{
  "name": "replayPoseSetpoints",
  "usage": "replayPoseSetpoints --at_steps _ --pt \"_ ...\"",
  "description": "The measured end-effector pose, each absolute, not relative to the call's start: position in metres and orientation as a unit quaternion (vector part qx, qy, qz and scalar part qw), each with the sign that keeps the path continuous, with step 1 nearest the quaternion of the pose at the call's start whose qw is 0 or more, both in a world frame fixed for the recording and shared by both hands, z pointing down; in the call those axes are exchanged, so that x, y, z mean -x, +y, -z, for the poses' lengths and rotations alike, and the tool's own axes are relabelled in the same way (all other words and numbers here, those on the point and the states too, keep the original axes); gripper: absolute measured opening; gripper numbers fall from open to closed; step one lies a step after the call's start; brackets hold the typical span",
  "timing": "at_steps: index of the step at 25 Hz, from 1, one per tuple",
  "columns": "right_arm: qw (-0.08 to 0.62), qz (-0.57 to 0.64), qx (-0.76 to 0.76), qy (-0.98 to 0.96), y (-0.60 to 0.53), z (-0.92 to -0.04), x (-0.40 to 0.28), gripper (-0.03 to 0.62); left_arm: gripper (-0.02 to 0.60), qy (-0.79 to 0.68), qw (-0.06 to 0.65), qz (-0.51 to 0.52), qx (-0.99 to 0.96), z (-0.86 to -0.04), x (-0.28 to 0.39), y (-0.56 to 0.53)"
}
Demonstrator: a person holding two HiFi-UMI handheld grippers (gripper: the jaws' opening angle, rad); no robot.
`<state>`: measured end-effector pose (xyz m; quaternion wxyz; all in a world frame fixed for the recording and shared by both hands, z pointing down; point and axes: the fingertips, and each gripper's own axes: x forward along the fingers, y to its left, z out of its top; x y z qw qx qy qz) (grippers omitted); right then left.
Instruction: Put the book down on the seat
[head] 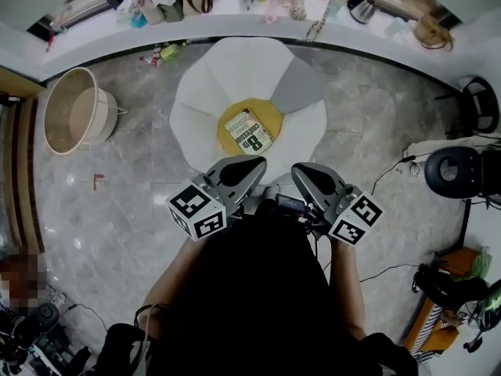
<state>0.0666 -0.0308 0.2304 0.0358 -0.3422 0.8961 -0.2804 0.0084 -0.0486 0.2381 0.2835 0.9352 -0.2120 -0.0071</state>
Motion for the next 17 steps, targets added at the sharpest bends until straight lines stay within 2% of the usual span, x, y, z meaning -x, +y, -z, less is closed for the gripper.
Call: replayPoseSetpoints --at_steps 5,17 --pt "0.048 0.276 0.34 0.898 -0.032 -0.223 -0.069 0.015 0.012 -0.204 0.282 0.006 -0.937 -0.234 -0.012 -0.048" --pt "0.024 0.267 0.334 0.904 -0.033 -0.222 -0.058 0.015 0.012 -0.207 0.287 0.01 -0.935 -0.232 -0.005 -0.046"
